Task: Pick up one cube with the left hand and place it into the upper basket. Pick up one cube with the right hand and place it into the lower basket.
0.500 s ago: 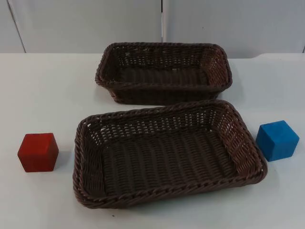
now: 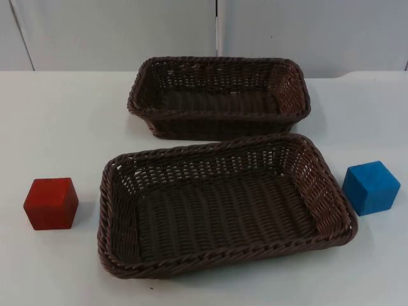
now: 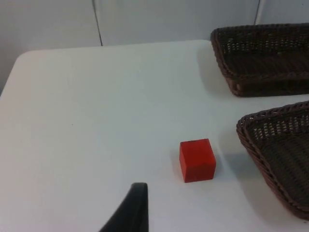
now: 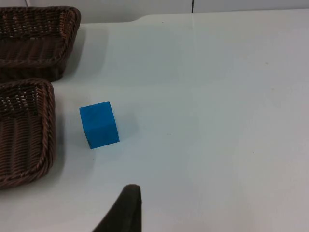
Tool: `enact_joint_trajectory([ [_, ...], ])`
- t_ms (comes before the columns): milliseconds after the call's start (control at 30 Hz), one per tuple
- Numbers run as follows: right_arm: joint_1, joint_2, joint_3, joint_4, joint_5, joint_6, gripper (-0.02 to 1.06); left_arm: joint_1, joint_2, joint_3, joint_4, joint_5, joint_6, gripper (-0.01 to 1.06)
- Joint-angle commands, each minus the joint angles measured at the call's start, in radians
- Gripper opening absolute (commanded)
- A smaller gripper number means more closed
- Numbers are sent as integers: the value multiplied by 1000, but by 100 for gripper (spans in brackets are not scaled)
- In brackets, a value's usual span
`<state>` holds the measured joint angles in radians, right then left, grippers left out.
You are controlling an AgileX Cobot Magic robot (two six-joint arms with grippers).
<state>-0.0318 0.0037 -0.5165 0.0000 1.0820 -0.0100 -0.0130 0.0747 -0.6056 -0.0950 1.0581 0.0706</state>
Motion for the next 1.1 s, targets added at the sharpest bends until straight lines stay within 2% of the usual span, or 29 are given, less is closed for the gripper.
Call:
enact_joint_trajectory([
  [0,-6,-4,2,0,-3,-1,105,3,6,-9,-20,-16,-4,105],
  [367,-6,-4,2,0,-3,-1,105,3,7,-9,6,-25,-4,105],
  [567,-6,-4,2,0,-3,-1,105,3,95,-9,6,-111,-4,105],
  [800,-6,-4,2,0,-3,-1,105,3,383,-11,-2,-328,2,105],
  [833,-6,-4,2,0,-3,-1,105,3,383,-11,-2,-328,2,105],
  [933,-6,-4,2,0,-3,-1,105,3,497,-11,-5,-405,2,105],
  [1067,-6,-4,2,0,-3,-1,105,3,611,-43,-5,-420,2,105],
])
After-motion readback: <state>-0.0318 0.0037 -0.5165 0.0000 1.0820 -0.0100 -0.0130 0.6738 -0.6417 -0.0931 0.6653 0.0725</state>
